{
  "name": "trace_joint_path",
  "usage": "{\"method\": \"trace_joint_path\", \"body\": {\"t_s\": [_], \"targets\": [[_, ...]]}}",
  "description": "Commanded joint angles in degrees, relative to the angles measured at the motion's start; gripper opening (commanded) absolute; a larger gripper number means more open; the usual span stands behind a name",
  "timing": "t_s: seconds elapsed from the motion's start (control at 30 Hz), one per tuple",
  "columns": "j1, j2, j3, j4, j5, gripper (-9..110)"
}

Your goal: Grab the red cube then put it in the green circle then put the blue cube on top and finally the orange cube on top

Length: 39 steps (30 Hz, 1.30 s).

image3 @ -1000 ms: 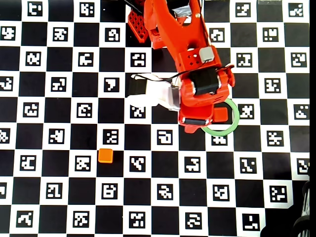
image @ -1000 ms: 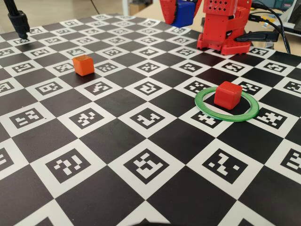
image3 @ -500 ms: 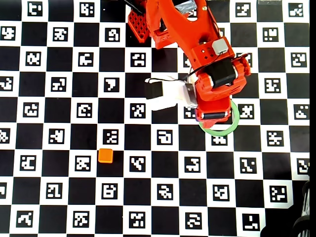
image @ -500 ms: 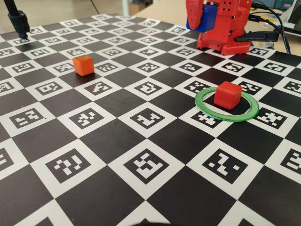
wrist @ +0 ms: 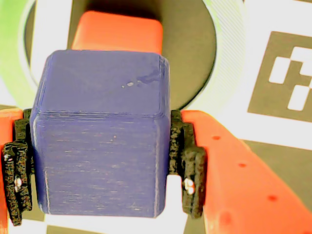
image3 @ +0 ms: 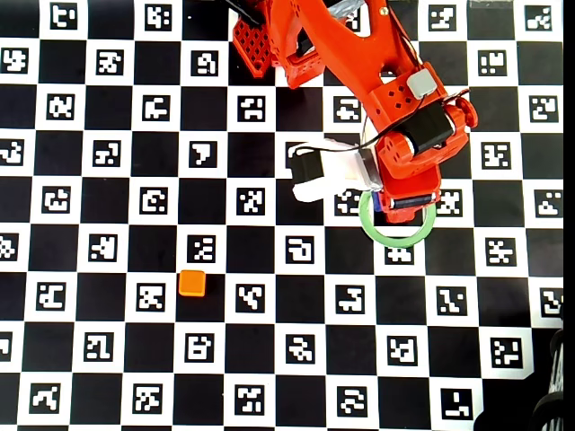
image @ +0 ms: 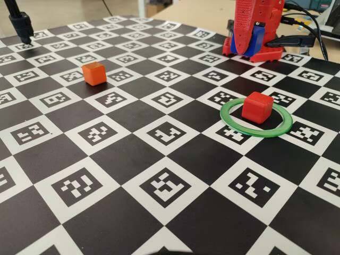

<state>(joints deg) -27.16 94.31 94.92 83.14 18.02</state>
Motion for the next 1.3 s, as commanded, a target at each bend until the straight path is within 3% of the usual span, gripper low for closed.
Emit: {"method": "trace_joint_path", "body": {"t_s": [0.0, 0.5, 1.27], "targets": [[-0.5, 5.4, 0.3, -1.7, -0.2, 11], [-1.7, 4.3, 8.6, -10.4, 1.0, 11], [-4.7, 0.4, 7.2, -12.1, 5.1, 12]]}}
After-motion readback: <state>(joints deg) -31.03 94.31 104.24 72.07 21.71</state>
